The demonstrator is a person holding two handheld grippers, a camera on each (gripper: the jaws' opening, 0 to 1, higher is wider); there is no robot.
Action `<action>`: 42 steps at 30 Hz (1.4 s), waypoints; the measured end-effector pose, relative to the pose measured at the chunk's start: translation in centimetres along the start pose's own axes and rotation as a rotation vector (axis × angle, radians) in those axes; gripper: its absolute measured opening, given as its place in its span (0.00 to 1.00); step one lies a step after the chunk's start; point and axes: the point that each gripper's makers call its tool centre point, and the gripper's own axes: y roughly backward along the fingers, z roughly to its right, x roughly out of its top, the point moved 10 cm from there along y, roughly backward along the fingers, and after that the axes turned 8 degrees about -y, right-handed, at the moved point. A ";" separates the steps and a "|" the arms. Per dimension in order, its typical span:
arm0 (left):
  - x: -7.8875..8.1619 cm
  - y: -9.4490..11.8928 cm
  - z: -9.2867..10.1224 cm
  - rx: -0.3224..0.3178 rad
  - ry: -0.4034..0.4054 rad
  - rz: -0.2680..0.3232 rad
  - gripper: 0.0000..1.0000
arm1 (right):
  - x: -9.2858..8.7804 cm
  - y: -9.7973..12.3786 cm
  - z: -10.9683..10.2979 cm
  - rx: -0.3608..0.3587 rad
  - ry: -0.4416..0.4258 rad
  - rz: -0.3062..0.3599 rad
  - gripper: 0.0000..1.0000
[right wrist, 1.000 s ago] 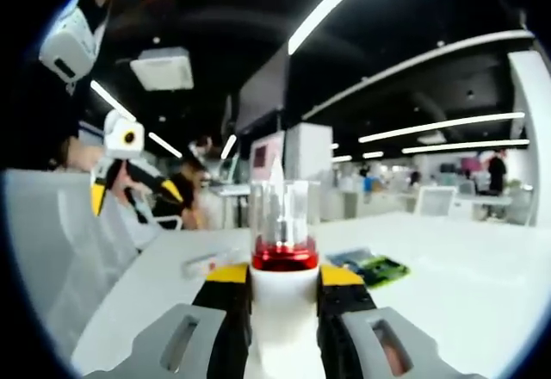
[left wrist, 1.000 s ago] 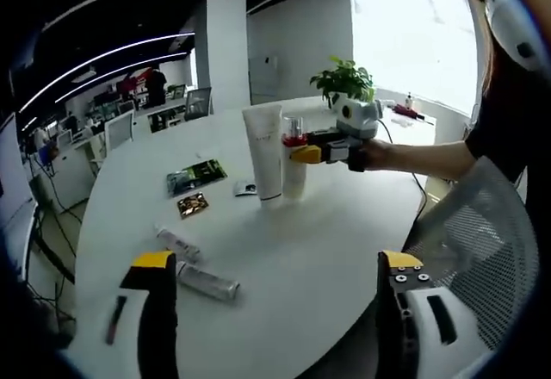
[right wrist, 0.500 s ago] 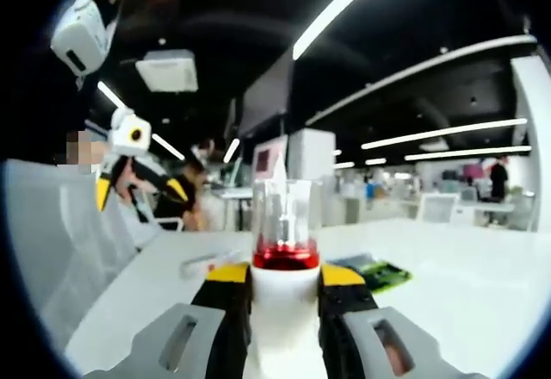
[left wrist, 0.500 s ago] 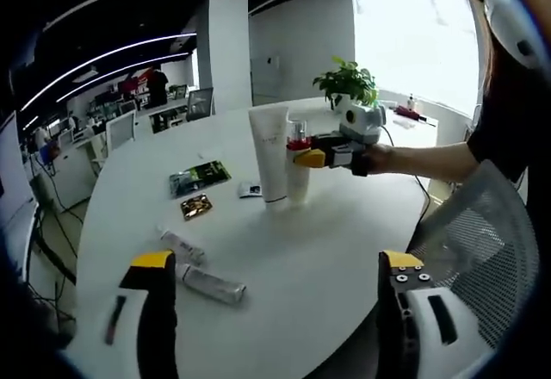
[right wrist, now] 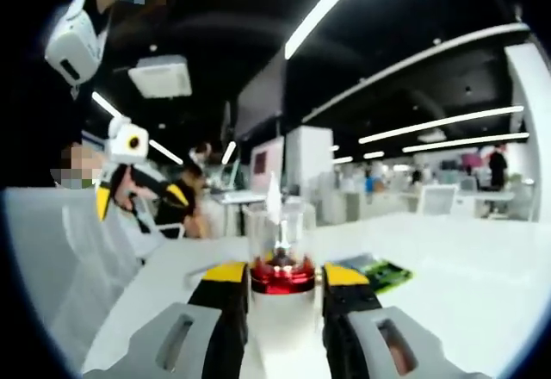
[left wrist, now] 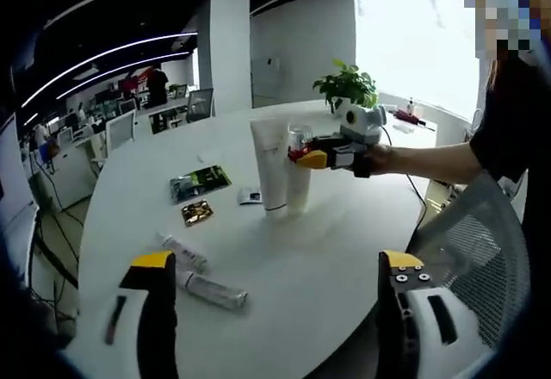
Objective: Arrange the skincare products in the storage area until every visible bottle or jar stands upright without overlapping.
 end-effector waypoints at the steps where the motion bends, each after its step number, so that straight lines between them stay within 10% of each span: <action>1: 0.3 0.2 0.0 -0.002 -0.002 -0.001 0.92 | 0.0 0.0 0.0 -0.002 -0.002 -0.008 0.28; 17: 2.9 2.0 0.1 -0.058 0.008 -0.094 0.99 | 1.5 2.6 -2.0 -0.182 -0.085 -0.204 0.45; 25: 3.7 2.4 0.6 -0.074 0.048 -0.130 0.98 | 2.6 4.9 -5.5 -0.279 -0.194 -0.198 0.57; 30: 4.2 2.6 0.6 -0.131 0.254 -0.075 0.95 | 2.8 5.9 -8.0 -0.320 -0.245 -0.227 0.65; 42: 4.5 4.4 0.1 -0.120 0.228 -0.089 0.95 | 4.4 7.9 -13.9 -0.351 -0.320 -0.258 0.73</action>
